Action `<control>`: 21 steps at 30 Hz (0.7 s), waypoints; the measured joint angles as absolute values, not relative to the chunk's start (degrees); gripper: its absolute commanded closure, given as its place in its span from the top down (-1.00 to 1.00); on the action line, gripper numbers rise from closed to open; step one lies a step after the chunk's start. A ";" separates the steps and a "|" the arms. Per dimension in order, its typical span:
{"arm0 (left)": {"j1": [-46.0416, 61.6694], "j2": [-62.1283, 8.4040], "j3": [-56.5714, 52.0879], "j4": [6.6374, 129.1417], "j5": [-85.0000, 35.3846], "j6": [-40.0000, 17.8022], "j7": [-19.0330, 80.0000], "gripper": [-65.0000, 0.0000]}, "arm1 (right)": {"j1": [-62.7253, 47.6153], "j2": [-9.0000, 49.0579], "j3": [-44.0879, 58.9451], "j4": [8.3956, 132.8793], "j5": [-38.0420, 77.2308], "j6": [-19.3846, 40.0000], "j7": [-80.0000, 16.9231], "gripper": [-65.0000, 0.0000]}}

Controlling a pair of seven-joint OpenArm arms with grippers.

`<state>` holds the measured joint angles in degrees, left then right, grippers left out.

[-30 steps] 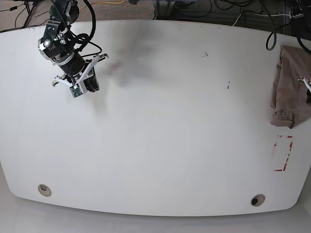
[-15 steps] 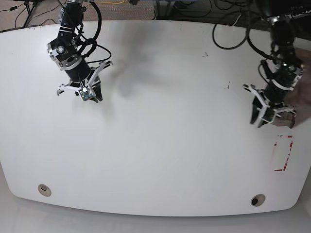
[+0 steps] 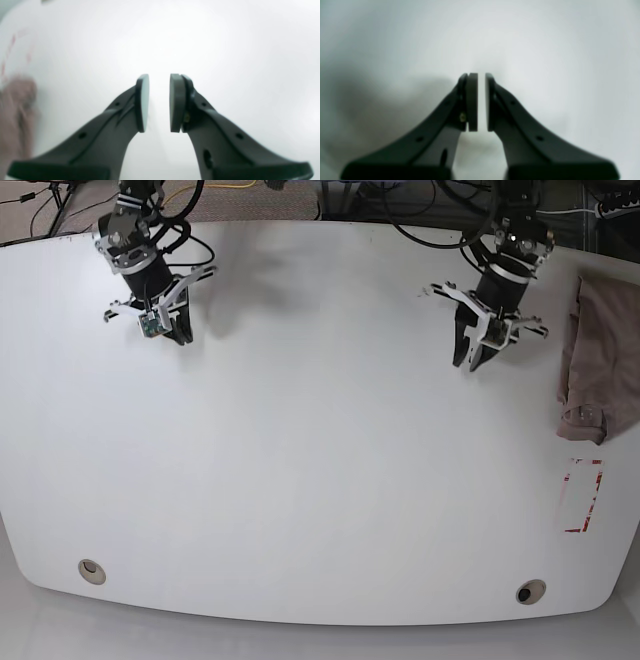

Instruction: Layout the t-shirt on the table in an organized manner, then fold the t-shirt properly

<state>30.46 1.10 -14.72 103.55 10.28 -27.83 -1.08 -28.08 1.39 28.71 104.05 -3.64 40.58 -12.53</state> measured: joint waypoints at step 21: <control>73.23 0.71 -10.79 111.33 3.05 -28.08 -1.54 -0.62 | -63.33 1.43 30.41 115.02 14.41 39.44 -21.50 -0.87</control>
<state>73.23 0.71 -10.79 111.33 3.05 -28.08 -1.54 -63.33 1.43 30.41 115.02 14.41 39.44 -21.50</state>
